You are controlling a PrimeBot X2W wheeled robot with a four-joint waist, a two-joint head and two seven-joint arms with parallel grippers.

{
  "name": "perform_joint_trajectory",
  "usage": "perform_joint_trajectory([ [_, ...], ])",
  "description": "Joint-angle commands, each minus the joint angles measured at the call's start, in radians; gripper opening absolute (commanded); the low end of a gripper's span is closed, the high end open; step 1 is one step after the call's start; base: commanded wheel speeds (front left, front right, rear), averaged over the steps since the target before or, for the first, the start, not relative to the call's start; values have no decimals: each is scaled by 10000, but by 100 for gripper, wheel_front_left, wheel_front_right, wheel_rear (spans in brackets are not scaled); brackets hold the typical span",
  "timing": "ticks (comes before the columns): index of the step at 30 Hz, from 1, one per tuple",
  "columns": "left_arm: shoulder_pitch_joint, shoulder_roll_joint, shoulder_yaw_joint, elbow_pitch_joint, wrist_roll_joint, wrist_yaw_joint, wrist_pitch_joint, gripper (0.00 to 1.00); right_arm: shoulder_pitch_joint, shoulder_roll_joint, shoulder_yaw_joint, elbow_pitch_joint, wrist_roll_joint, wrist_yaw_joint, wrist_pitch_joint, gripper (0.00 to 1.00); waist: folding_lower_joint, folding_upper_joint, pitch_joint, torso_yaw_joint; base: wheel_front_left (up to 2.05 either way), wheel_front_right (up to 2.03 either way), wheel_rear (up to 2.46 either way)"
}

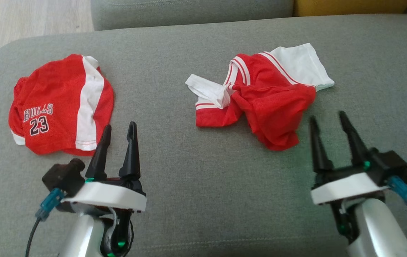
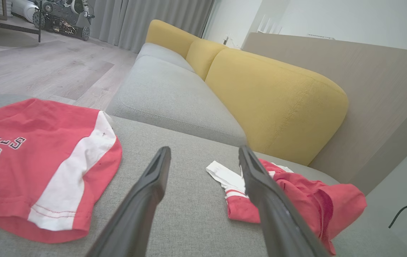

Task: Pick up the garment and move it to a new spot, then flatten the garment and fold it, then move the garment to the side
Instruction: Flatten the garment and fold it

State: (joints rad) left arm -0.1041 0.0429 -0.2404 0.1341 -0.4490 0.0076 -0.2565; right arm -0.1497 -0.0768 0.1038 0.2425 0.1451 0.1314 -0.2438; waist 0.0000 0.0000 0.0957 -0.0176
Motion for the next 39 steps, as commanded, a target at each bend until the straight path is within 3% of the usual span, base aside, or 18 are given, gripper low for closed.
perform_joint_trajectory([
  [1, -292, 74, 363, -280, 68, -37, -53, 100, -363, 53, 362, -415, -115, -7, 67, 100, 0, 0, 7, 19, 0, 0, 0],
  [6, -403, 74, 230, -208, 34, -47, -53, 100, -660, 53, 1296, -561, -627, -7, 503, 100, 0, 0, 68, 199, 0, 0, 0],
  [11, -470, 74, 100, -153, -38, -38, -53, 100, -1280, -86, 1728, -22, -1935, -7, 629, 100, 0, 0, 228, 538, 0, 0, 0],
  [18, -568, 74, -55, -112, -169, 13, -53, 100, -1952, 33, 910, 1078, -3514, -7, 755, 100, 0, 0, 497, 1165, 0, 0, 0],
  [23, -554, 74, -54, -52, -191, 4, -53, 100, -2053, 163, 240, 1654, -3959, -7, 818, 100, 0, 0, 588, 1397, 0, 0, 0],
  [24, -551, 74, -59, -48, -193, 4, -53, 100, -2071, 184, 157, 1723, -3952, -7, 785, 31, 0, 0, 595, 1416, 0, 0, 0],
  [25, -550, 74, -64, -44, -194, 4, -53, 100, -2095, 199, 99, 1762, -3965, -7, 725, 0, 0, 0, 599, 1430, 0, 0, 0],
  [34, -495, 74, -136, 21, -235, 41, -53, 100, -2472, 235, -536, 1288, -3572, -7, 458, 0, 0, 0, 278, 1256, 0, 0, 0],
  [39, -388, 74, -158, 42, -253, 44, -53, 100, -3293, -376, -1276, 435, -3132, -7, 891, 0, 0, 0, -10, 1051, 0, 0, 0],
])
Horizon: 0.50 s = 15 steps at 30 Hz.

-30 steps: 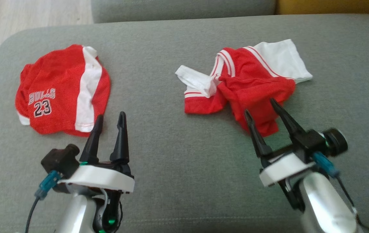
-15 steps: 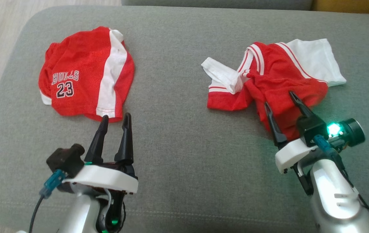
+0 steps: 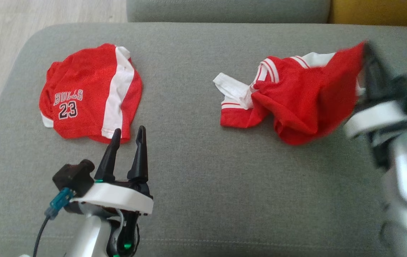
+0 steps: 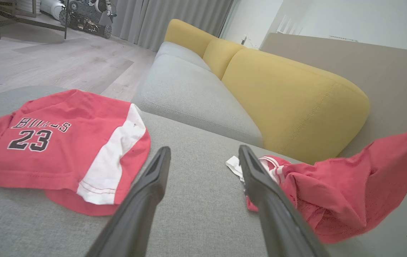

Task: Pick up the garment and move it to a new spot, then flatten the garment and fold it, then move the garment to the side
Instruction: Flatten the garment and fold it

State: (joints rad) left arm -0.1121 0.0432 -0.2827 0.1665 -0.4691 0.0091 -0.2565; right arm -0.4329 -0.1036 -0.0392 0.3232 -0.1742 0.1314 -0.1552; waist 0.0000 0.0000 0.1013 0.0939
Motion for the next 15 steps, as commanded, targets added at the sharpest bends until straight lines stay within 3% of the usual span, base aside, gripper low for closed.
perform_joint_trajectory([
  [1, -293, 70, 256, -285, -61, 38, -53, 100, -655, -298, 39, -503, 179, -7, 144, 0, 0, 0, -105, -94, 0, 0, 0],
  [9, -234, 70, 101, -320, -130, 104, -53, 100, -2048, -1814, -877, -1075, 759, -7, 705, 0, 0, 0, -232, -177, 0, 0, 0],
  [15, -307, 70, 58, -343, -123, 82, -53, 100, -2425, -2446, -1580, 520, 678, -7, 1204, 0, 0, 0, -14, -270, 0, 0, 0],
])
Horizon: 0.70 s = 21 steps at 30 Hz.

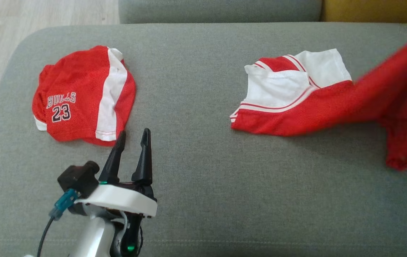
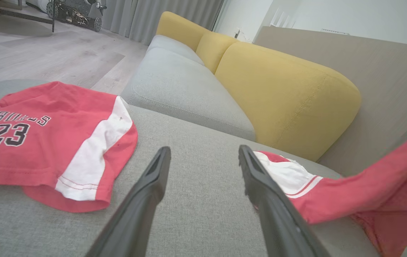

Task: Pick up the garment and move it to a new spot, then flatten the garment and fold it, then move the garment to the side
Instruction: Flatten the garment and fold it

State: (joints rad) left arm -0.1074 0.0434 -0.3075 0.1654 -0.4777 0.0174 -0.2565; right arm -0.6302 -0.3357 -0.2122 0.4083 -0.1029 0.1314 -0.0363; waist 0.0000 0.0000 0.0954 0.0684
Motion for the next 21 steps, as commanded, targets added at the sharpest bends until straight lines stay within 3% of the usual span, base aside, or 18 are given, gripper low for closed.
perform_joint_trajectory([
  [1, -399, 68, 289, -318, -15, -22, -53, 100, -558, -236, 169, 66, -24, -7, 70, 0, 0, 0, 113, -13, 0, 0, 0],
  [5, -603, 68, 282, -250, 1, -64, -53, 100, -1069, -583, 1193, 1027, 510, -7, -541, 0, 0, 0, 270, 58, 0, 0, 0],
  [11, -468, 68, 434, -179, 47, -45, -53, 100, -546, -143, 2728, 369, 1639, -7, -995, 0, 0, 0, 172, -135, 0, 0, 0],
  [15, -342, 68, 592, -166, 51, 1, -53, 100, 795, 163, 4663, -1085, 3700, -7, -229, 0, 0, 0, -70, -424, 0, 0, 0],
  [21, -157, 68, 686, -218, 16, 11, -53, 100, 2833, -501, 6912, -3142, 6050, -7, 1511, 0, 0, 0, -337, -876, 0, 0, 0],
])
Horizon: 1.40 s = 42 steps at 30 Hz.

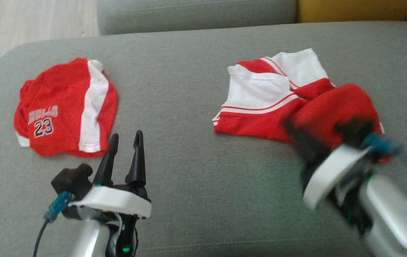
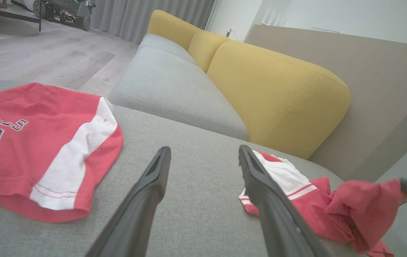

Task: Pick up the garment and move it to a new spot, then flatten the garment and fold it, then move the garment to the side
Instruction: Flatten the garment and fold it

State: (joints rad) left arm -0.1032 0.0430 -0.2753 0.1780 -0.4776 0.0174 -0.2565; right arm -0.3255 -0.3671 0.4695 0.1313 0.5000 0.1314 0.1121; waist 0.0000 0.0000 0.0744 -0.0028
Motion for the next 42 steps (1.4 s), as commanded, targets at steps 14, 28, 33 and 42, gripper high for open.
perform_joint_trajectory([
  [14, -204, 72, 365, -263, 79, -35, -53, 100, 1811, -1802, 1925, -403, 296, -7, 2631, 100, 0, 0, -59, -587, 0, 0, 0],
  [28, -522, 72, 344, -304, 77, -56, -53, 100, 1605, 581, -3067, -1748, -1862, -7, 619, 100, 0, 0, 83, -677, 0, 0, 0],
  [33, -825, 72, 180, -217, 183, -144, -53, 100, 1801, 1822, -3768, -1465, -2547, -7, -542, 100, 0, 0, 317, -873, 0, 0, 0],
  [42, -2437, 72, -511, 1162, 950, -405, -53, 100, 1429, 2650, -3733, -1283, -2860, -7, -1577, 100, 0, 0, 1282, -1748, 0, 0, 0],
])
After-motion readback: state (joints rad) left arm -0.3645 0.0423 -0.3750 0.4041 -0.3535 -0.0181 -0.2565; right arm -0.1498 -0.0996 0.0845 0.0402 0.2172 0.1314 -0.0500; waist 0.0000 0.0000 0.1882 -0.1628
